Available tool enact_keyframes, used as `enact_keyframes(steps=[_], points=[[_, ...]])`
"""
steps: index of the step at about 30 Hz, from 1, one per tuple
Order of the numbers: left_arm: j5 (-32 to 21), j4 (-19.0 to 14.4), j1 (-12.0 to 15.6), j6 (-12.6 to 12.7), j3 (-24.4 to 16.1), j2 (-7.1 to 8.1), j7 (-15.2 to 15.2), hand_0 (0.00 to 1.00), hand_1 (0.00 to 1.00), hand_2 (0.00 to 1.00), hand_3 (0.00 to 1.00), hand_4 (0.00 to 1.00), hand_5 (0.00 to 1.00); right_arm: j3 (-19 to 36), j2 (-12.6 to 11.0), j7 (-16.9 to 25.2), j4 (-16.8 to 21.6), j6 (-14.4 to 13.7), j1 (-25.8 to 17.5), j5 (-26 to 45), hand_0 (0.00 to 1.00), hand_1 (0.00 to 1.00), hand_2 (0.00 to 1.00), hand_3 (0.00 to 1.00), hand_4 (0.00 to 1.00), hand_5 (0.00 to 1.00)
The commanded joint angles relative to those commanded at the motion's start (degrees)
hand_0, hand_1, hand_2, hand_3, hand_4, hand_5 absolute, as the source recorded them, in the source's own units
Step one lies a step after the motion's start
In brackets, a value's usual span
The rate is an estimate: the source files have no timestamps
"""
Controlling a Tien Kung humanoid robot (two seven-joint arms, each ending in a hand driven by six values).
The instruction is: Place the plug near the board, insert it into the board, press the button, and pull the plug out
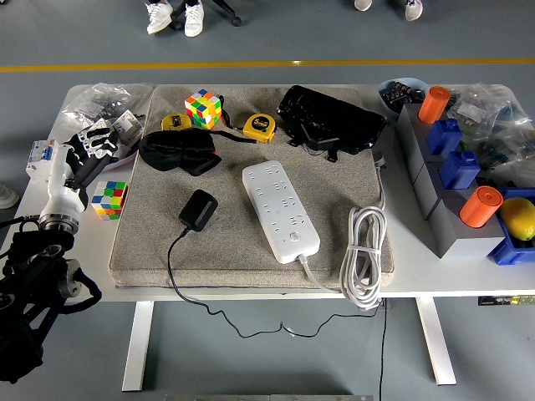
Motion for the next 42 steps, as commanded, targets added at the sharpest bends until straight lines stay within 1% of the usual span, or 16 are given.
enact_keyframes(steps=[1,3,4,9,10,11,15,16,19,24,30,33,34,39,40,42], points=[[0.7,-0.1,0.0,0.2,0.1,0.01,0.2,0.530,0.622,0.598,0.592,0.873,0.335,0.0,0.0,0.0,0.0,0.0,0.0,0.0,0.643,0.670,0.641,0.558,0.989,0.554],[4.9,-1.2,0.0,1.0,0.5,0.03,1.8,0.530,0.622,0.598,0.592,0.873,0.335,0.2,0.1,0.1,0.0,0.0,-0.2,0.0,0.643,0.670,0.641,0.558,0.989,0.554],[7.6,-1.9,0.0,1.4,0.8,0.00,3.1,0.621,0.656,0.671,0.670,0.998,0.439,0.2,0.1,0.2,0.0,0.0,-0.2,0.0,0.643,0.669,0.640,0.557,0.990,0.554],[19.5,-4.4,-0.8,2.1,3.0,-0.08,8.5,0.621,0.656,0.671,0.670,0.998,0.439,0.6,0.2,0.4,0.2,0.0,-0.2,-0.2,0.643,0.669,0.640,0.557,0.990,0.554],[21.7,-4.6,-0.8,2.1,3.3,-0.10,9.1,0.648,0.669,0.694,0.719,0.998,0.481,0.6,0.2,0.4,0.2,0.0,-0.2,-0.2,0.644,0.669,0.640,0.556,0.989,0.553],[23.9,-4.8,-1.0,1.9,3.9,-0.13,10.4,0.648,0.669,0.694,0.719,0.998,0.481,0.6,0.2,0.4,0.2,0.0,-0.2,-0.2,0.644,0.669,0.640,0.556,0.989,0.553],[33.6,-4.9,-1.7,1.3,6.3,-0.17,13.5,0.648,0.669,0.694,0.719,0.998,0.481,0.8,0.1,0.5,0.2,0.1,-0.3,-0.2,0.644,0.669,0.640,0.556,0.989,0.553],[36.2,-4.8,-1.8,1.2,6.8,-0.16,14.0,0.657,0.670,0.704,0.725,0.998,0.515,0.9,0.1,0.6,0.2,0.1,-0.3,-0.2,0.644,0.669,0.640,0.557,0.989,0.552],[42.7,-4.9,-2.3,0.4,8.6,-0.20,16.3,0.657,0.670,0.704,0.725,0.998,0.515,1.3,0.0,0.6,0.3,0.1,-0.2,-0.4,0.644,0.669,0.640,0.557,0.989,0.552],[47.9,-4.9,-2.4,-0.6,10.7,-0.15,19.2,0.650,0.672,0.705,0.725,0.998,0.532,1.4,0.1,0.7,0.3,0.1,-0.3,-0.4,0.645,0.669,0.640,0.557,0.990,0.551],[50.2,-4.7,-2.9,-1.7,13.4,-0.15,22.3,0.637,0.664,0.699,0.720,0.998,0.536,1.5,0.1,0.8,0.3,0.1,-0.4,-0.5,0.644,0.669,0.640,0.556,0.992,0.548],[51.5,-4.4,-3.3,-1.5,14.3,-0.38,23.4,0.637,0.664,0.699,0.720,0.998,0.536,1.6,0.1,0.8,0.3,0.1,-0.3,-0.6,0.644,0.669,0.640,0.556,0.992,0.548],[52.2,-4.0,-3.6,-1.2,14.7,-0.56,23.9,0.608,0.646,0.679,0.710,0.998,0.538,1.6,0.1,0.8,0.3,0.0,-0.3,-0.6,0.645,0.668,0.639,0.555,0.993,0.548],[55.3,-2.5,-4.7,-1.4,16.0,-1.15,26.8,0.608,0.646,0.679,0.710,0.998,0.538,1.7,0.1,0.8,0.4,0.0,-0.2,-0.6,0.645,0.668,0.639,0.555,0.993,0.548],[55.5,-2.4,-4.8,-1.4,16.2,-1.22,27.1,0.588,0.619,0.641,0.689,0.998,0.534,1.7,0.1,0.8,0.4,0.0,-0.2,-0.6,0.645,0.667,0.638,0.555,0.994,0.545],[55.9,-1.8,-5.1,-1.4,16.7,-1.43,27.5,0.588,0.619,0.641,0.689,0.998,0.534,1.7,0.1,0.8,0.3,0.0,-0.2,-0.5,0.645,0.667,0.638,0.555,0.994,0.545]])
